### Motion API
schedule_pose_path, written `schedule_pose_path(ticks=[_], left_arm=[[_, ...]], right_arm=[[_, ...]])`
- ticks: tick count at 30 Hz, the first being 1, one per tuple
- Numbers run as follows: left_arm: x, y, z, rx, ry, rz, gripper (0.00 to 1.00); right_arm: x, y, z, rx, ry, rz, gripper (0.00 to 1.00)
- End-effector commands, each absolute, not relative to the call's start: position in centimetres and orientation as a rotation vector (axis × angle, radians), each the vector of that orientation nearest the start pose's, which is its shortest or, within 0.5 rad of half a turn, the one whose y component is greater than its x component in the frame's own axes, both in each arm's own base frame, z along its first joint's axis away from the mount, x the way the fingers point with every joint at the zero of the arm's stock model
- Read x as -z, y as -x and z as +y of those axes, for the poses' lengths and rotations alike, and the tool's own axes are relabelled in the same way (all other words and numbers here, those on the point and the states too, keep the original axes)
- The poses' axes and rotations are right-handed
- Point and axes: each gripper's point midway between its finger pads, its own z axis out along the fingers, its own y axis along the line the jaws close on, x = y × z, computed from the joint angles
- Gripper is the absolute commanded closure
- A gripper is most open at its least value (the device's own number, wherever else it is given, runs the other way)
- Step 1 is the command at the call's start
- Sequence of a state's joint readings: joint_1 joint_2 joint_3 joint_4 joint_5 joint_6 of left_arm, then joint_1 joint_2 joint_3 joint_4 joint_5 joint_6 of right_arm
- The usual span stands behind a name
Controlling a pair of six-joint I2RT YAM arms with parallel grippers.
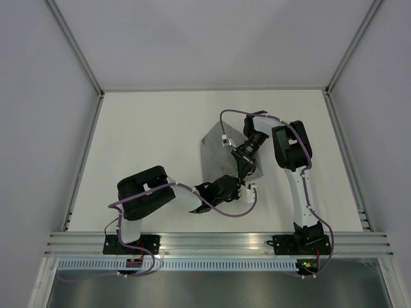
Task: Fold the napkin, place the utensils inside, and roll it up
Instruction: Roll the napkin with the utensil
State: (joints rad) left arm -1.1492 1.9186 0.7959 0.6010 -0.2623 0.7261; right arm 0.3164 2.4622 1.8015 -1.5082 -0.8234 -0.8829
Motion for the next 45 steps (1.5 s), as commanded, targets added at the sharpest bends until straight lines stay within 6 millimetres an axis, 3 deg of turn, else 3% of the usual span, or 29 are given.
schedule_pose_path(ticks=[1, 3, 18, 23, 27, 33, 39, 40, 43, 44, 45], left_arm=[[-0.3, -25.5, -37.9, 0.014, -1.631, 1.447, 0.87], [-0.5, -25.2, -38.0, 0.053, -1.642, 1.462, 0.97], [-1.6, -22.9, -39.3, 0.317, -1.684, 1.565, 0.98], [-1.6, -22.3, -39.1, 0.41, -1.693, 1.623, 0.98], [-1.9, -22.4, -38.9, 0.488, -1.669, 1.672, 0.98], [-1.8, -22.2, -38.6, 0.578, -1.657, 1.745, 0.98], [-1.9, -22.4, -38.1, 0.659, -1.622, 1.826, 0.98], [-1.9, -22.5, -38.1, 0.67, -1.615, 1.835, 0.98], [-2.0, -22.6, -37.8, 0.726, -1.603, 1.905, 0.98], [-2.1, -22.5, -37.9, 0.752, -1.604, 1.914, 0.98], [-2.3, -23.1, -38.1, 0.765, -1.588, 1.933, 0.98]], right_arm=[[2.1, -26.0, 17.6, -1.42, 1.585, 2.736, 0.99], [1.9, -26.1, 17.7, -1.418, 1.591, 2.72, 1.0], [-1.0, -28.3, 18.3, -1.299, 1.562, 2.623, 0.88], [-1.0, -29.0, 18.3, -1.219, 1.518, 2.601, 0.72], [-2.4, -30.8, 18.8, -1.124, 1.462, 2.53, 0.55], [-5.1, -33.4, 19.1, -1.022, 1.316, 2.453, 0.48], [-6.9, -36.7, 17.9, -0.959, 1.056, 2.431, 0.47], [-7.0, -37.2, 17.0, -0.95, 1.005, 2.432, 0.47], [-8.8, -39.2, 15.2, -0.887, 0.892, 2.365, 0.47], [-8.9, -39.0, 14.8, -0.879, 0.874, 2.357, 0.47], [-10.4, -39.7, 14.4, -0.836, 0.868, 2.29, 0.47]])
